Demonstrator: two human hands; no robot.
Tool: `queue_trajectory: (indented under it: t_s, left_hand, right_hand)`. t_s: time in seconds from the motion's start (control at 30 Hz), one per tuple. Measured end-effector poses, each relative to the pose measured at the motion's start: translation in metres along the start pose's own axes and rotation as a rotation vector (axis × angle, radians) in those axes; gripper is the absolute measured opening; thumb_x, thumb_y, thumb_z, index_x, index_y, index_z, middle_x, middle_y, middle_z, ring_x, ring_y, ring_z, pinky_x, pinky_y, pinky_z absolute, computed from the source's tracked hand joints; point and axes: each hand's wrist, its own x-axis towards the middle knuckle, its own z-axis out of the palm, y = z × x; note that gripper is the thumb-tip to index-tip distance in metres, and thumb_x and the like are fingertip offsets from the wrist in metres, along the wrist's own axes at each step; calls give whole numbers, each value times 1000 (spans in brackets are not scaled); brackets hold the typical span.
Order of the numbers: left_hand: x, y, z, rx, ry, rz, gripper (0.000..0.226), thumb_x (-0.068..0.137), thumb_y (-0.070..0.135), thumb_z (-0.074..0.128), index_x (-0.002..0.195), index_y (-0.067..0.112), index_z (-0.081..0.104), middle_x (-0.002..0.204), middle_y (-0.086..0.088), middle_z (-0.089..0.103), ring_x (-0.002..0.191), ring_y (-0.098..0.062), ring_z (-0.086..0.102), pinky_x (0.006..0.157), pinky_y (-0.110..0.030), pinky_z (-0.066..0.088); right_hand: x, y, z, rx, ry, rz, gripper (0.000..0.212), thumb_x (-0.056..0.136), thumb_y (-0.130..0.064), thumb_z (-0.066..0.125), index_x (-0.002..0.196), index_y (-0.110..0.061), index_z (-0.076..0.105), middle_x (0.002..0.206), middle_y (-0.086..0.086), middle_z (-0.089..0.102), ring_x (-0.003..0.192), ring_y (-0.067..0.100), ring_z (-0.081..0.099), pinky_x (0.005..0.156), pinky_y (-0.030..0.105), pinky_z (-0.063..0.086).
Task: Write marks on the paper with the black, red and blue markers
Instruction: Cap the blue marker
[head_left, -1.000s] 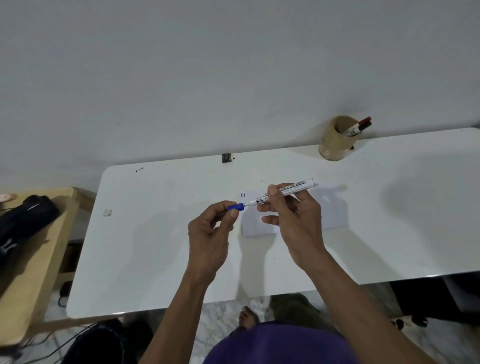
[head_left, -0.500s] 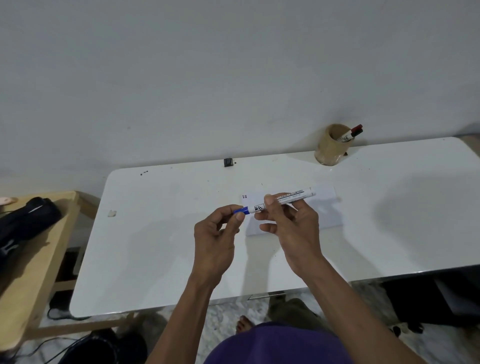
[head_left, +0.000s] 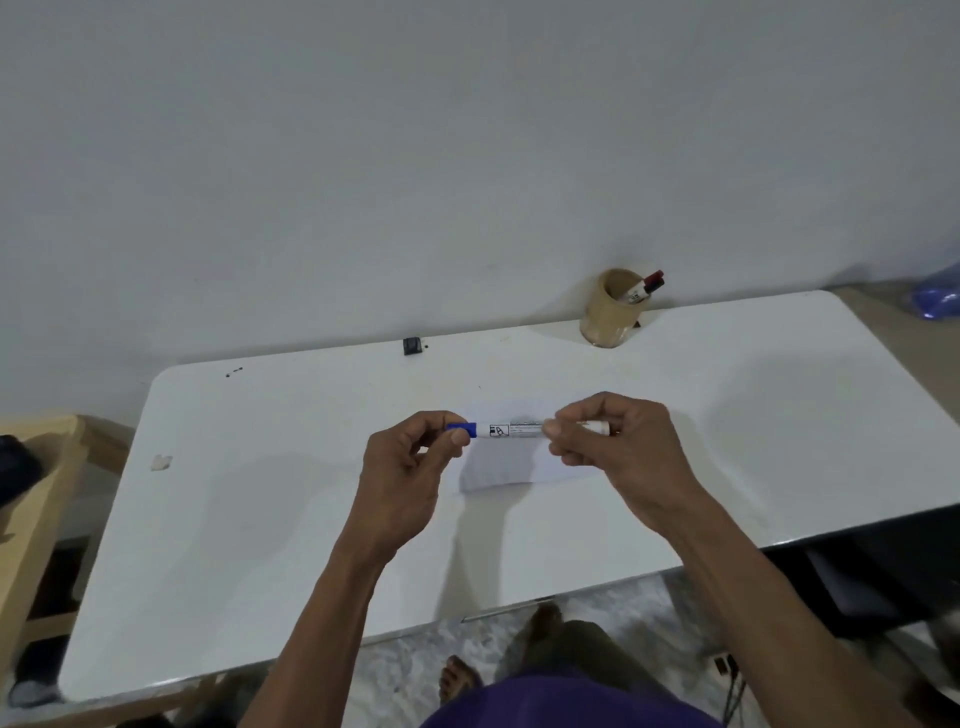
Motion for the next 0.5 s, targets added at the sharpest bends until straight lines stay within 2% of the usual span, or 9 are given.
queue_trajectory:
  t_s: [0.07,0.13,0.2,0.3,0.37,0.43,0.5]
  left_hand:
    - [11,7,5,34,-21,18,12,93,12,65,91,19,74,82,11,73,73,-5,62,73,-24,53]
    - [24,15,11,66,-50,43,11,93,13,66,90,20,73,81,12,71,73,-6,62,73,-25,53]
    - [37,23,22,132,-103,78,9,93,14,65,90,19,72,81,13,70,71,-4,60,67,-21,51]
    - [56,35,49,259,-188,119,8,93,16,65,90,17,72,83,15,71,63,3,57,53,-11,41]
    - [71,41,71,318,-220,152,6,93,18,66,90,18,72,90,12,71,74,0,62,58,-15,48]
    - [87,46,94,379,-237,182,4,91,20,67,90,20,71,95,11,71,85,-6,64,68,-19,52]
    - [102,51,116,401,-224,176,6,89,23,70,95,22,71,96,11,71,87,-6,64,71,-20,53]
  right_hand:
    - [5,-3,-9,-118,-36,-11,23,70,-9,90,84,0,75,70,12,76,64,20,73,63,29,60]
    - [11,-4,-16,-193,-68,-16,18,74,-5,88,86,1,76,71,8,77,63,14,71,61,24,56]
    - [17,-1,-23,-301,-81,-39,14,75,-9,89,86,-9,79,71,-3,77,64,7,68,63,15,51]
    - [29,3,-38,-428,-89,-66,15,77,-16,88,87,-23,80,73,-20,76,68,-2,65,64,10,48]
    - [40,5,-50,-469,-75,-94,18,79,-14,86,89,-27,78,73,-25,73,72,-3,66,63,10,47]
    - [53,7,-63,-501,-54,-115,25,82,-12,84,91,-32,74,77,-22,73,76,-3,66,63,12,48]
    - [66,5,-78,-509,-52,-115,32,85,-13,81,104,-36,69,87,-18,71,80,-3,67,59,15,52]
